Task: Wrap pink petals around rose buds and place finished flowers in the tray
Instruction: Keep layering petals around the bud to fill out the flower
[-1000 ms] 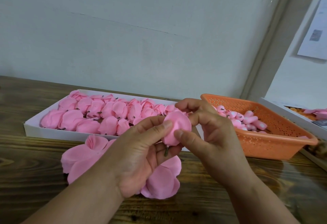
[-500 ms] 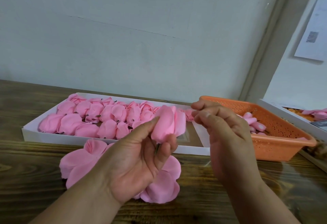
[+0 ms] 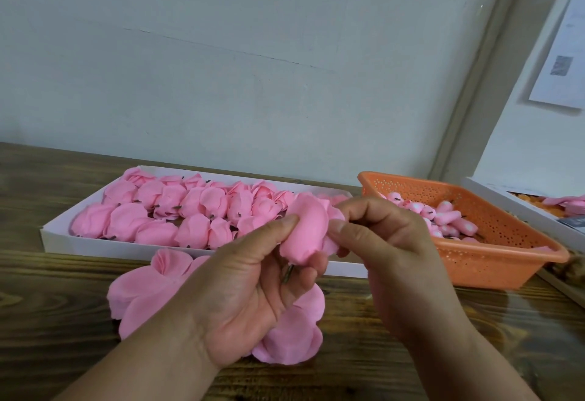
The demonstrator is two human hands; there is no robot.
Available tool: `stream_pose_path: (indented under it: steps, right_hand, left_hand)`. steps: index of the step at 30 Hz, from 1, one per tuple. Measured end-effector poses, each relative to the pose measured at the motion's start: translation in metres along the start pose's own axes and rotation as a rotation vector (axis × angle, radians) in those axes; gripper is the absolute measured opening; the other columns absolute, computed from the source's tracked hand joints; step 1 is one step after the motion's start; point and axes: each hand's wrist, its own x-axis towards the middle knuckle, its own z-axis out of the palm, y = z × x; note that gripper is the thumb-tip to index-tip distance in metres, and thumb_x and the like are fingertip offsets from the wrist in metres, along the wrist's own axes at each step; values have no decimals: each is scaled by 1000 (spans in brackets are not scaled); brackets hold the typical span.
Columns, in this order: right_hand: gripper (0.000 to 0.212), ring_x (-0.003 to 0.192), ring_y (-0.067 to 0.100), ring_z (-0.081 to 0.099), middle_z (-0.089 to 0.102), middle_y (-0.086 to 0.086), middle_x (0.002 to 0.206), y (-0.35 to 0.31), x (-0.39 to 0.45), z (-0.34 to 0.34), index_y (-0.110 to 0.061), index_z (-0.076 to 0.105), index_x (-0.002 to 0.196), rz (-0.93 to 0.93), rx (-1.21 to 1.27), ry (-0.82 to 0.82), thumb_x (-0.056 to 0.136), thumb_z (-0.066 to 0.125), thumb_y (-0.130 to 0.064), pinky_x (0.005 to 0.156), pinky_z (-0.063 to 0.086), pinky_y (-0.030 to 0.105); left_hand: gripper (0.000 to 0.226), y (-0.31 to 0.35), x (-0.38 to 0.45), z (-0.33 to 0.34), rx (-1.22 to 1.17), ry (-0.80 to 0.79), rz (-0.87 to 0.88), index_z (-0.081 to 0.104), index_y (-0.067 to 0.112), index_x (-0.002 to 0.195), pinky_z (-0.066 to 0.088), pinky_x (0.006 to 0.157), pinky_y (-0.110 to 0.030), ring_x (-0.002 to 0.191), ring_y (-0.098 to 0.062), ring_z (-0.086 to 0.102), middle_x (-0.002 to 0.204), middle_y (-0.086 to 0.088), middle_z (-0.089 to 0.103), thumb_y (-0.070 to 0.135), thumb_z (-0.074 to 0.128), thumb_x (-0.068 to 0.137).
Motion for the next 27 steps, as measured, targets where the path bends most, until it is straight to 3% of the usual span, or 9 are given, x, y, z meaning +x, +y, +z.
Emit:
stream_pose_path:
  steps: [4, 6, 8, 11, 13, 17, 22, 27]
  right_hand:
    - [32, 58, 20, 46, 55, 11, 62, -5, -1, 3, -5, 61, 70, -37, -120, 25, 68, 65, -37, 56, 41, 32]
    - [35, 59, 27, 46, 54, 22, 65, -6, -1, 4, -2, 59, 73, -4, -138, 43, 66, 68, -36, 56, 43, 46]
    - [25, 60, 26, 48, 55, 22, 64, -7, -1, 5, -4, 60, 73, 38, -154, 59, 68, 69, -27, 58, 44, 51]
    - [14, 54, 17, 52, 59, 4, 55, -7, -2, 3, -7, 61, 68, 38, -177, 68, 72, 65, -19, 55, 46, 34]
    - [17, 50, 15, 60, 63, 6, 54, -7, -2, 2, -4, 59, 65, 28, -157, 79, 77, 68, -10, 52, 49, 24]
    - [20, 43, 11, 59, 59, 2, 47, -11, -2, 5, -5, 58, 64, 22, -144, 130, 80, 66, 4, 44, 44, 17]
    - [18, 40, 6, 49, 56, 0, 46, -12, -1, 5, -5, 59, 64, 31, -160, 145, 77, 67, 4, 41, 40, 16]
    - [18, 41, 9, 54, 59, 2, 49, -10, -1, 5, -11, 62, 58, 45, -95, 123, 72, 63, 0, 44, 43, 16]
  left_hand:
    - [35, -2, 2, -3, 35, -5, 25, 73, -3, 95, 56, 47, -23, 58, -19, 68, 86, -19, 71, 17, 66, 67]
    - [38, -3, 3, -4, 42, -16, 52, 71, -5, 102, 57, 52, -24, 66, -21, 70, 92, -20, 71, 15, 66, 70]
    - [44, -3, 3, -4, 60, -9, 79, 68, -6, 106, 58, 56, -27, 73, -25, 71, 96, -21, 71, 14, 68, 67]
    - [50, -3, 3, -4, 110, 5, 100, 63, -1, 109, 58, 59, -30, 76, -28, 71, 95, -21, 71, 16, 70, 63]
    - [50, -3, 2, -4, 182, 13, 115, 63, 2, 110, 58, 59, -30, 77, -28, 72, 94, -21, 72, 18, 70, 63]
    - [45, -3, 1, -2, 280, 40, 145, 64, 7, 104, 57, 54, -29, 74, -28, 72, 89, -20, 72, 19, 70, 61]
    - [45, -6, 1, 1, 356, 65, 201, 62, 3, 105, 56, 53, -27, 70, -25, 71, 84, -19, 72, 18, 66, 63]
    - [38, -8, 2, -1, 429, 85, 252, 64, 3, 100, 57, 57, -27, 73, -26, 72, 85, -18, 72, 18, 66, 66]
